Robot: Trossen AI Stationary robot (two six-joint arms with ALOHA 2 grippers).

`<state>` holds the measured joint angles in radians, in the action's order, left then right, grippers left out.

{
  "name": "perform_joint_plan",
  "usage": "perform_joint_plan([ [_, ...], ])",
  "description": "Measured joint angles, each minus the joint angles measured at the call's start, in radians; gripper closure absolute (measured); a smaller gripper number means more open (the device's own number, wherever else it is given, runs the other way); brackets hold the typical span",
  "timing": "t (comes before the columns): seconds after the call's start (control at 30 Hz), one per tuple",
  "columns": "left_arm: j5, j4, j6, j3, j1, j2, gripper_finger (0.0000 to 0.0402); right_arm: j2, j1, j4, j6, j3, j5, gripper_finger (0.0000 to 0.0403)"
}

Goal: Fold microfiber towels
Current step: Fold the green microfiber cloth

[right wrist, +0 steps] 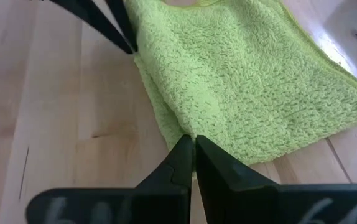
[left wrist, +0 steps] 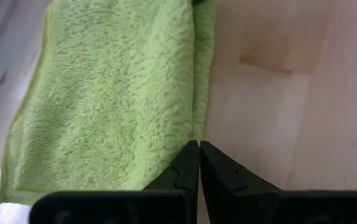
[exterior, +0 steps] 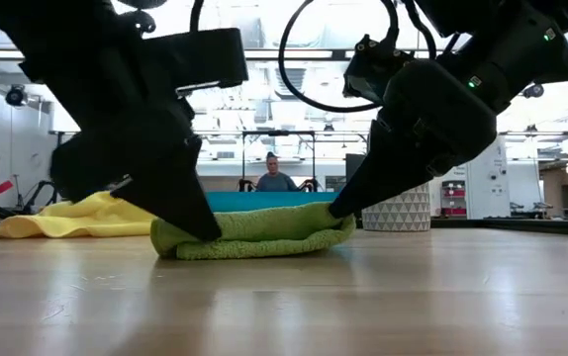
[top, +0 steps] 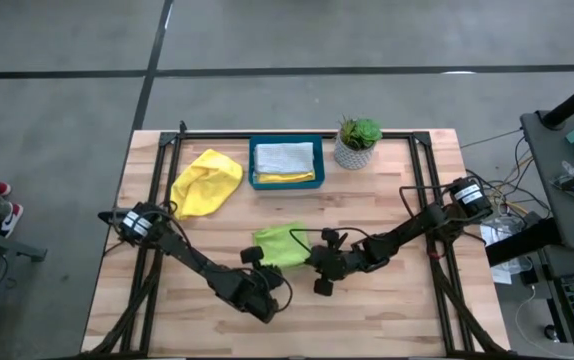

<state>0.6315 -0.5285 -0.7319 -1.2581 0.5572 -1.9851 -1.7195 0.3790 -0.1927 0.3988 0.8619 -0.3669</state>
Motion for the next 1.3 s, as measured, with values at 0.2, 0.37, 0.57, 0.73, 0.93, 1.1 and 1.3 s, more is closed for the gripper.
perform_joint_plan([
  [0.2,0.009,0.016,-0.022,0.023,-0.010,-0.004,0.0402,0.000,0.000,-0.002,0.002,0.000,0.000,0.0394],
  [0.37,0.013,0.020,-0.021,0.026,-0.012,-0.004,0.0402,0.000,0.000,0.000,0.002,0.000,0.000,0.0394],
  [0.57,0.013,-0.029,-0.021,0.028,-0.012,0.003,0.0402,0.000,0.000,0.025,0.020,0.000,0.046,0.0394],
  [0.73,0.036,-0.086,-0.020,0.024,-0.012,0.043,0.0402,0.000,0.007,0.023,0.024,0.000,0.071,0.0394],
  [0.93,-0.013,-0.080,0.010,0.024,-0.002,0.091,0.0402,0.000,0.006,0.022,0.055,0.000,0.071,0.0394],
  [1.1,-0.038,-0.075,0.007,0.028,0.016,0.091,0.0402,0.000,0.007,0.014,0.054,0.000,0.068,0.0394],
  [1.3,-0.037,0.050,0.042,0.035,0.026,0.087,0.0402,0.000,0.007,0.009,0.053,0.000,0.056,0.0394],
])
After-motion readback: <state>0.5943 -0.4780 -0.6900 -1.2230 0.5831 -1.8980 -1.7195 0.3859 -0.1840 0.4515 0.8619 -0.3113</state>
